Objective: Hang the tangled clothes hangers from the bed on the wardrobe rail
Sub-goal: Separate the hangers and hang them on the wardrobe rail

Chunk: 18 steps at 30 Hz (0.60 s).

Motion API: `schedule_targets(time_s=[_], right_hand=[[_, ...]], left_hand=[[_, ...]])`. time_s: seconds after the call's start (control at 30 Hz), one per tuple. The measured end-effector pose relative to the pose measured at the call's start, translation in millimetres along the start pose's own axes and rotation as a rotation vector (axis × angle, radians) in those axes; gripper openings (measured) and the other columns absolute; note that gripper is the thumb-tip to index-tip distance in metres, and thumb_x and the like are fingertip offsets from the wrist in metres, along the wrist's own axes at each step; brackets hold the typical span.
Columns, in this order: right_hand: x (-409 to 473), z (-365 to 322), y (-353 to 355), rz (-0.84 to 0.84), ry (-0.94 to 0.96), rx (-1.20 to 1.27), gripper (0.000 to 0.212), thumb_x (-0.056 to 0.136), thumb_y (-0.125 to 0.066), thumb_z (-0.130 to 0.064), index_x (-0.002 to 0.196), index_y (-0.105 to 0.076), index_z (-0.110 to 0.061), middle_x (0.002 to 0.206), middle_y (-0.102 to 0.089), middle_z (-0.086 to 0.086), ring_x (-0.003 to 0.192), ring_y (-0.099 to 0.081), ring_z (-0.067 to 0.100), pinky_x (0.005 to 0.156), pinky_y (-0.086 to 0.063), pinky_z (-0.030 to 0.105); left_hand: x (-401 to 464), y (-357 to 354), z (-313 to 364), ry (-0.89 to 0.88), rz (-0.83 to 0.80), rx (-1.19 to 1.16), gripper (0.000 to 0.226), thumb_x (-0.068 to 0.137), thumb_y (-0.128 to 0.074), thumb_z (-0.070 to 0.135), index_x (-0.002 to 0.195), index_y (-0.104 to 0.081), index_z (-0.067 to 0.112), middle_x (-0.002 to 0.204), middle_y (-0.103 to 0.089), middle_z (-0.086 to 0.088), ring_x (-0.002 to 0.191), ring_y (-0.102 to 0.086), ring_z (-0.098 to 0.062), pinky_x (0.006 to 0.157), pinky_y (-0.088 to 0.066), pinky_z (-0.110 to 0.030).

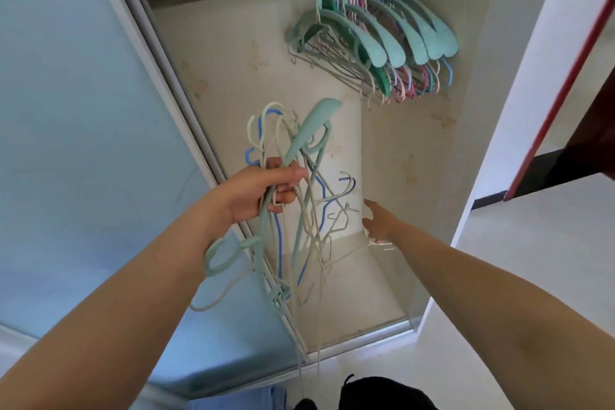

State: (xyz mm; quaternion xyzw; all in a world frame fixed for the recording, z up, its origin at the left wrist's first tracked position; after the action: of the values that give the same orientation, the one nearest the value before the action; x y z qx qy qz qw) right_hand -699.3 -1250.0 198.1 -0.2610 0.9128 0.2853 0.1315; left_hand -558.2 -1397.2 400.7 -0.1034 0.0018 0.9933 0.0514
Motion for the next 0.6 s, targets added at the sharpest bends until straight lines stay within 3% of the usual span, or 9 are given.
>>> schedule_targets(time_s=[0.07,0.13,0.2,0.23,0.3,0.33,0.43,0.5,0.6], right_hand=[[-8,7,-5,-0.006,-0.034,0.016,0.052,0.103,-0.035,-0.024,0.152,-0.018,-0.025,0.139,-0.039,0.004,0.095,-0.062,0.031,0.071,-0.05,0.037],[-12,16,-8,-0.01,-0.062,-0.047,0.048,0.103,-0.033,-0.03,0.15,-0.021,-0.026,0.14,-0.044,0.01,0.101,-0.063,0.038,0.072,-0.052,0.038],[-13,24,-10,0.007,-0.051,-0.1,0.037,0.103,-0.034,-0.033,0.137,-0.039,-0.019,0.123,-0.057,0.017,0.09,-0.063,0.034,0.067,-0.05,0.032],[-12,27,-9,0.035,-0.035,-0.094,0.032,0.103,-0.034,-0.034,0.12,-0.049,-0.013,0.109,-0.061,0.017,0.083,-0.061,0.031,0.064,-0.049,0.03],[-14,30,-7,0.092,-0.007,-0.07,0.036,0.102,-0.035,-0.038,0.089,-0.054,-0.01,0.081,-0.06,0.009,0.073,-0.06,0.03,0.071,-0.049,0.032],[-17,29,-6,0.109,0.002,-0.084,0.039,0.101,-0.036,-0.039,0.083,-0.054,-0.011,0.074,-0.056,0.003,0.069,-0.06,0.029,0.075,-0.049,0.034],[-26,10,2,0.173,0.042,-0.205,0.043,0.101,-0.032,-0.044,0.077,-0.054,-0.016,0.071,-0.052,-0.002,0.07,-0.055,0.025,0.079,-0.045,0.034],[-27,-4,7,0.192,0.022,-0.211,0.044,0.102,-0.031,-0.041,0.081,-0.056,-0.013,0.076,-0.056,0.004,0.078,-0.056,0.027,0.077,-0.044,0.032],[-25,2,6,0.143,-0.149,-0.049,0.034,0.102,-0.034,-0.024,0.08,-0.051,-0.005,0.069,-0.056,0.013,0.053,-0.055,0.025,0.054,-0.043,0.027]], left_hand=[[-12,-11,5,-0.008,-0.114,0.018,0.023,0.064,-0.08,0.029,0.054,-0.059,0.027,0.056,-0.033,0.006,0.047,-0.035,-0.006,0.04,-0.027,-0.016],[-22,-18,8,-0.016,-0.199,0.023,0.032,0.057,-0.087,0.04,0.055,-0.058,0.027,0.059,-0.033,0.005,0.049,-0.034,-0.006,0.041,-0.028,-0.016],[-31,-19,8,-0.018,-0.23,0.03,0.036,0.057,-0.087,0.046,0.055,-0.058,0.026,0.06,-0.032,0.004,0.05,-0.033,-0.008,0.041,-0.028,-0.016],[-33,-17,7,-0.02,-0.232,0.026,0.036,0.056,-0.088,0.047,0.055,-0.058,0.026,0.06,-0.031,0.004,0.05,-0.032,-0.008,0.042,-0.028,-0.016],[-37,-12,5,-0.018,-0.217,0.022,0.038,0.055,-0.088,0.047,0.055,-0.057,0.026,0.063,-0.029,0.002,0.051,-0.032,-0.008,0.042,-0.029,-0.017],[-39,-11,3,-0.017,-0.213,0.032,0.038,0.055,-0.088,0.047,0.055,-0.057,0.026,0.063,-0.028,0.0,0.051,-0.032,-0.009,0.042,-0.029,-0.017],[-42,-14,-8,0.013,-0.235,0.105,0.037,0.062,-0.085,0.043,0.055,-0.053,0.026,0.061,-0.029,-0.001,0.051,-0.033,-0.01,0.045,-0.029,-0.019],[-43,-19,-19,0.034,-0.25,0.155,0.032,0.072,-0.077,0.035,0.054,-0.051,0.025,0.057,-0.03,0.0,0.051,-0.033,-0.011,0.047,-0.029,-0.02],[-42,-22,-29,0.049,-0.234,0.173,0.029,0.076,-0.069,0.032,0.056,-0.05,0.024,0.055,-0.032,0.002,0.052,-0.034,-0.011,0.049,-0.03,-0.022]])
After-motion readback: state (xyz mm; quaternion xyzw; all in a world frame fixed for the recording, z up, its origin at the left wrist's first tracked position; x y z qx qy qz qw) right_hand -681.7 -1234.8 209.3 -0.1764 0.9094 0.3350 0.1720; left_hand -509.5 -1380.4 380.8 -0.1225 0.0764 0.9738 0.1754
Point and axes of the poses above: each hand's wrist, its own x-axis towards the middle knuckle, its own y-axis out of the back of the hand, z = x × y, the point moved 10 cm from there along x, towards the middle knuckle
